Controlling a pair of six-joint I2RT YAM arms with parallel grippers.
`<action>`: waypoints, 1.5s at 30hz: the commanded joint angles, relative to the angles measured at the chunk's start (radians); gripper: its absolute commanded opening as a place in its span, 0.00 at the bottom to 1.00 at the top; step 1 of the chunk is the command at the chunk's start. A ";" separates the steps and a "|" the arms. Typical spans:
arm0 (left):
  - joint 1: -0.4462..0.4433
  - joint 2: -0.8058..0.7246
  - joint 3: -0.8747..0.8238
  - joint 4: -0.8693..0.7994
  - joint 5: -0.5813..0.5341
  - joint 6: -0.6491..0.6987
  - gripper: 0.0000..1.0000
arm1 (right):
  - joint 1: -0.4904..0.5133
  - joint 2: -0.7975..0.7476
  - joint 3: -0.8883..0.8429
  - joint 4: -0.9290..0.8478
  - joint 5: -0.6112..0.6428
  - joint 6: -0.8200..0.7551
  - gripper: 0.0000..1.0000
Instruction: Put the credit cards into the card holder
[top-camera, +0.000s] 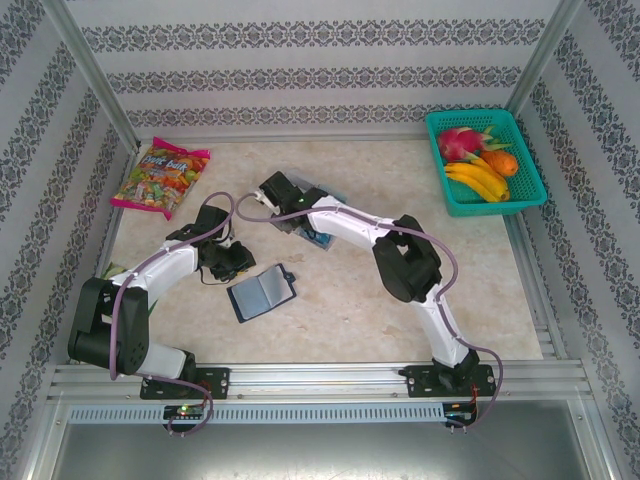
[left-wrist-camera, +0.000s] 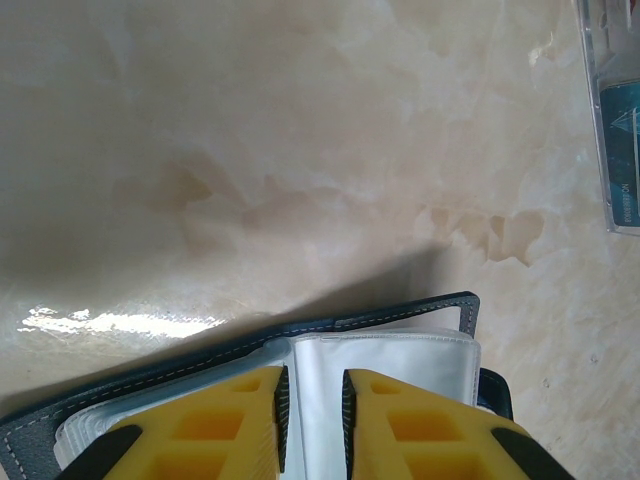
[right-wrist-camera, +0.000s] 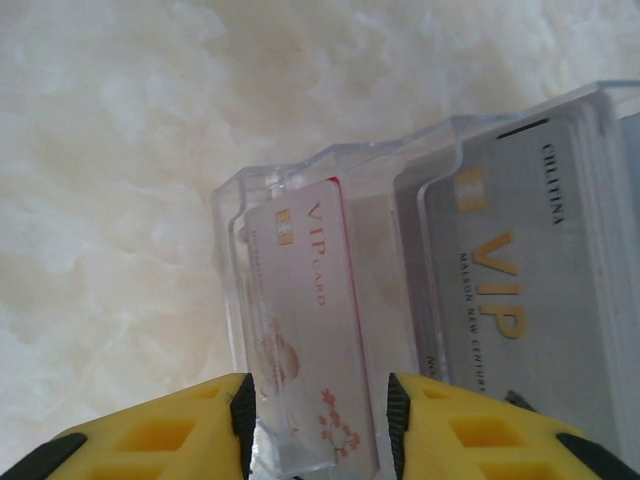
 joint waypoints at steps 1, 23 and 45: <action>0.009 0.007 -0.008 0.016 0.013 0.019 0.25 | 0.002 0.004 0.003 0.058 0.133 -0.066 0.42; 0.120 0.537 0.695 0.016 0.038 0.077 0.28 | -0.076 -0.501 -0.557 0.162 -0.217 0.260 0.40; 0.051 0.759 0.831 0.060 0.149 0.092 0.24 | -0.128 -0.638 -0.683 0.149 -0.224 0.300 0.41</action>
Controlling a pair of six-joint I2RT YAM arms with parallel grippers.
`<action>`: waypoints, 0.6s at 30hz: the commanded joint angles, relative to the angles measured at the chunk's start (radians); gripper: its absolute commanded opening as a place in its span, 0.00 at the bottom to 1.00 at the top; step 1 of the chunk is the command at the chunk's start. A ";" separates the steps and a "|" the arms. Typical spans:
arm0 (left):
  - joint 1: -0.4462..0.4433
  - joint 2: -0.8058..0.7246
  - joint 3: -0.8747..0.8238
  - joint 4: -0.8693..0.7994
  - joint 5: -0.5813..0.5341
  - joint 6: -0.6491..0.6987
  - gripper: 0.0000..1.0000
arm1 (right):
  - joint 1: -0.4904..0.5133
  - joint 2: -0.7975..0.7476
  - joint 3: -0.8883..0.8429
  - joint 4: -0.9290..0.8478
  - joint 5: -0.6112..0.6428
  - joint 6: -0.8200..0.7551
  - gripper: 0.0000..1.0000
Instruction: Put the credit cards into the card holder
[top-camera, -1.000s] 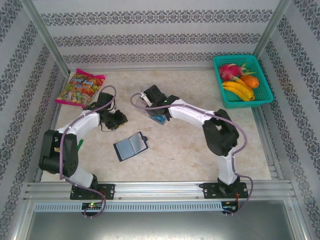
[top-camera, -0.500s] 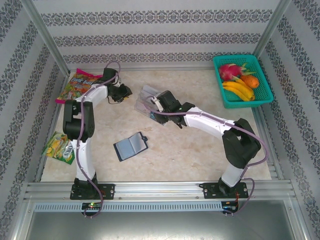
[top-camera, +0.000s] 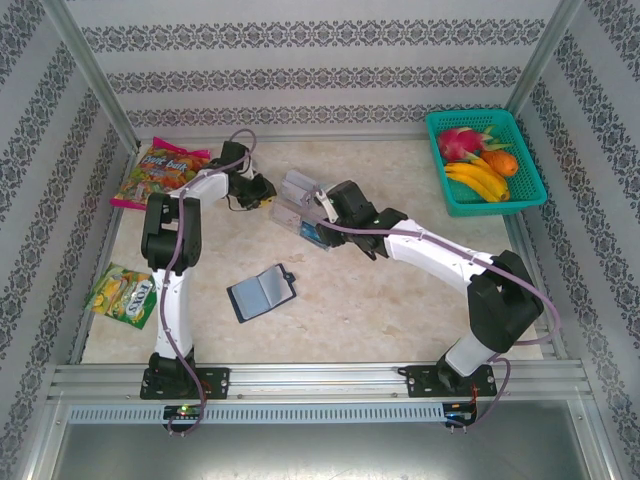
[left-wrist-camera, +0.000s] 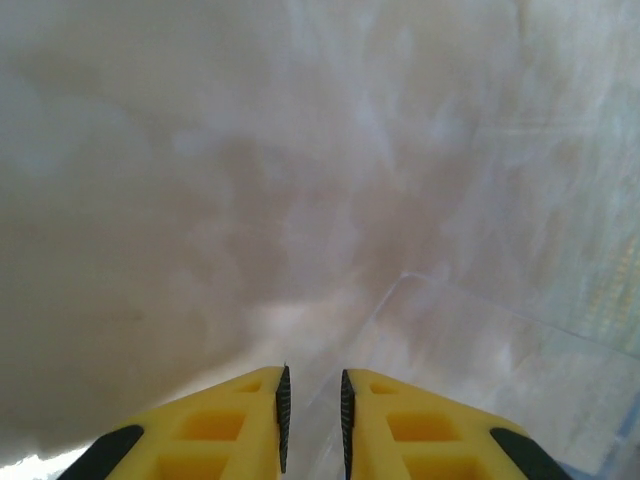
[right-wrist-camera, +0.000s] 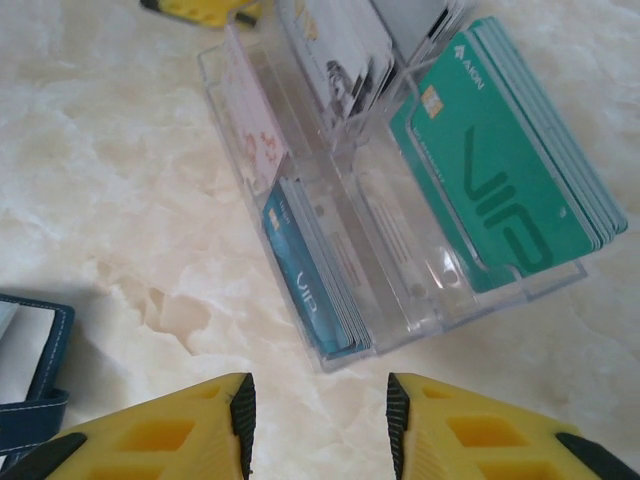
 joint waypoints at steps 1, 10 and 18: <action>-0.014 -0.074 -0.078 0.027 0.005 0.003 0.24 | -0.016 0.015 0.007 -0.014 0.011 -0.009 0.41; -0.036 -0.138 -0.184 0.057 0.011 -0.012 0.24 | -0.004 0.164 0.095 -0.018 0.076 -0.200 0.42; -0.051 -0.162 -0.238 0.096 0.015 -0.030 0.24 | 0.064 0.262 0.152 0.002 0.239 -0.364 0.43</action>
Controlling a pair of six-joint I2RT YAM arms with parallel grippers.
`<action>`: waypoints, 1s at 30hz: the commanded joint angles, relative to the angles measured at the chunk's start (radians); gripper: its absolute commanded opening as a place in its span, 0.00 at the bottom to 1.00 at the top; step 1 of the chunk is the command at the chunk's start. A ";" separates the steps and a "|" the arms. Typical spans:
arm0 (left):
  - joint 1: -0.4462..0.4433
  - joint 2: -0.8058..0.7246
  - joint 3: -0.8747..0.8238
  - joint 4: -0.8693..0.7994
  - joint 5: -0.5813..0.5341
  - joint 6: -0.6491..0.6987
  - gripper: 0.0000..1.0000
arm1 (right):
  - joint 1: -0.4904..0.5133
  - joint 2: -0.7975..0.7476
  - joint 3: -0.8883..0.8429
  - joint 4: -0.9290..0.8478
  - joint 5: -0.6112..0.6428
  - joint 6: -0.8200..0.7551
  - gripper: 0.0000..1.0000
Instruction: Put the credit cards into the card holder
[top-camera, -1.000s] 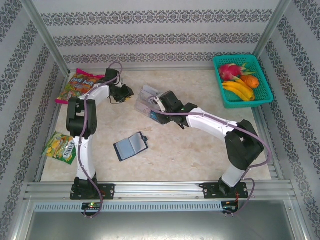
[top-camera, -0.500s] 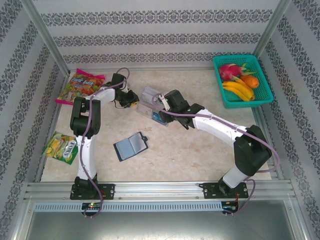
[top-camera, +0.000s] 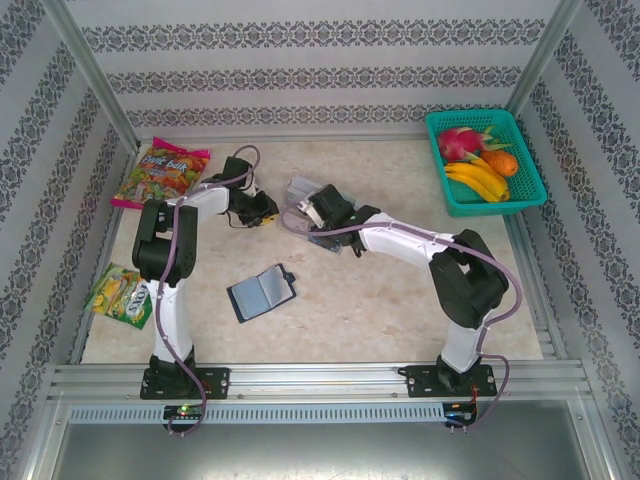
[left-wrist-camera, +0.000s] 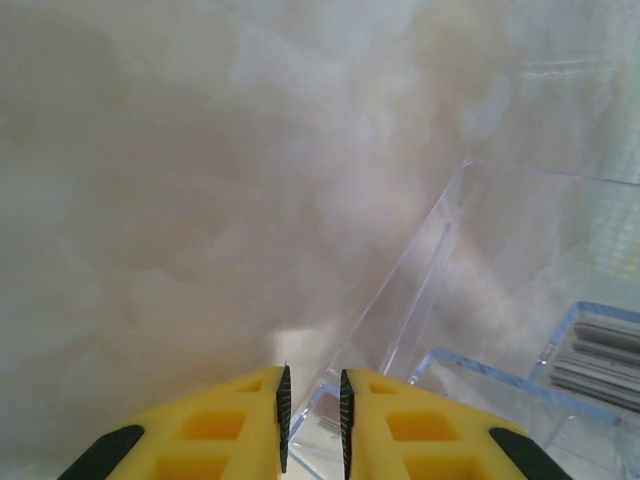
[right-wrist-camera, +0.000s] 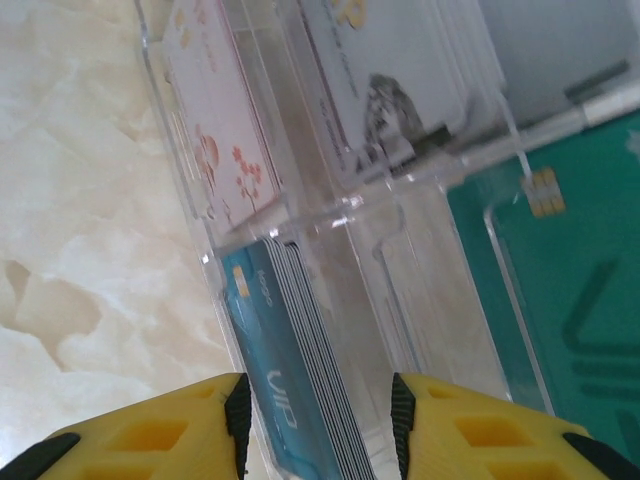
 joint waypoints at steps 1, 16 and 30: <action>-0.016 -0.020 -0.007 0.039 0.014 -0.012 0.24 | 0.037 0.049 0.043 0.003 0.112 -0.112 0.43; -0.017 -0.011 -0.013 0.056 0.022 -0.020 0.24 | 0.035 0.111 0.029 0.007 0.179 -0.140 0.43; -0.018 -0.013 -0.017 0.062 0.025 -0.026 0.24 | 0.023 0.146 0.020 0.023 0.198 -0.125 0.42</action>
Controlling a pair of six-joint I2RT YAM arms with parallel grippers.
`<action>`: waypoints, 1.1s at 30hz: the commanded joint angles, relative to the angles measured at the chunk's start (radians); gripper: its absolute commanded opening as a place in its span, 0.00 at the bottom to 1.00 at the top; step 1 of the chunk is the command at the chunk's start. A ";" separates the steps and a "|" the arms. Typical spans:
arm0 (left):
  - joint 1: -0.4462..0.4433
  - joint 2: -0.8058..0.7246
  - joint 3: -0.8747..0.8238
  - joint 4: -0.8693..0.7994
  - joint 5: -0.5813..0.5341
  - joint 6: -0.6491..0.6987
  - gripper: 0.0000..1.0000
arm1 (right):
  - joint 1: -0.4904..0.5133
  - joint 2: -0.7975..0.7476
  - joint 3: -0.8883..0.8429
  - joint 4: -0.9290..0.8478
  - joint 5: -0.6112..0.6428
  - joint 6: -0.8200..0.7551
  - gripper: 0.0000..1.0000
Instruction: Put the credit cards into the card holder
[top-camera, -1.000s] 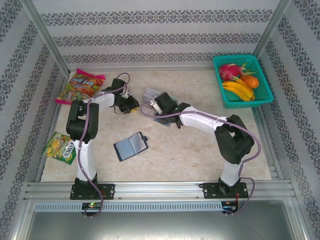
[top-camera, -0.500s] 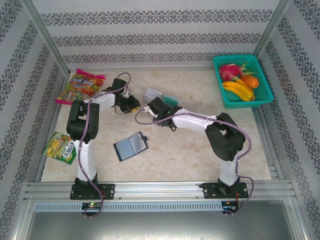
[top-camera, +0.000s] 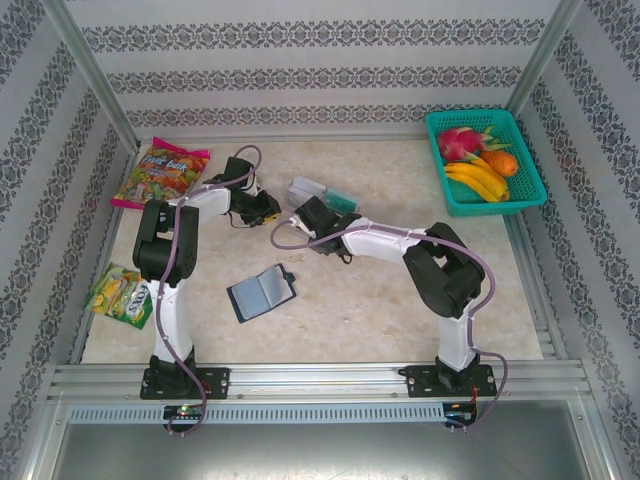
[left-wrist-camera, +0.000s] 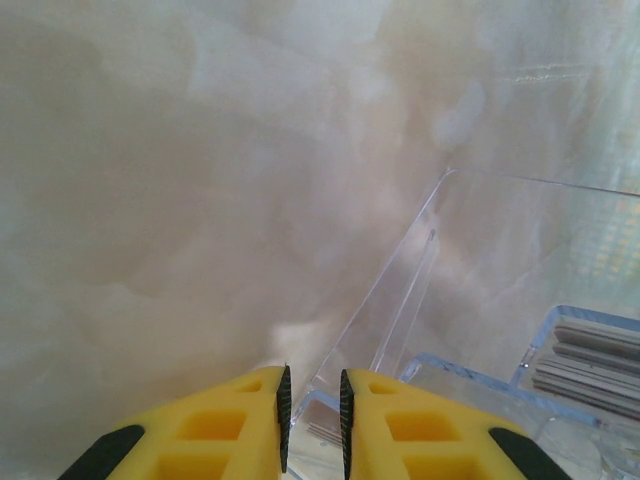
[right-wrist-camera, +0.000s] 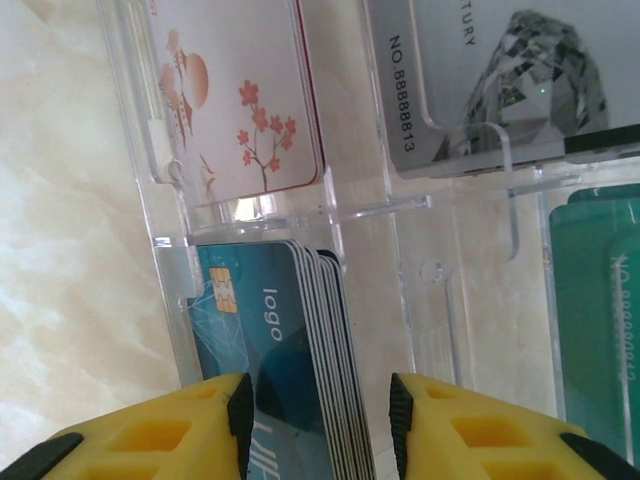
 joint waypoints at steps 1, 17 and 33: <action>-0.012 -0.014 -0.007 0.026 0.016 -0.010 0.24 | -0.012 0.026 0.002 0.002 0.032 0.001 0.41; -0.012 -0.017 -0.013 0.031 0.024 -0.011 0.24 | -0.010 0.036 -0.001 0.041 0.154 0.024 0.23; -0.012 -0.014 -0.009 0.034 0.031 -0.016 0.24 | -0.056 0.031 0.027 0.010 0.056 0.051 0.24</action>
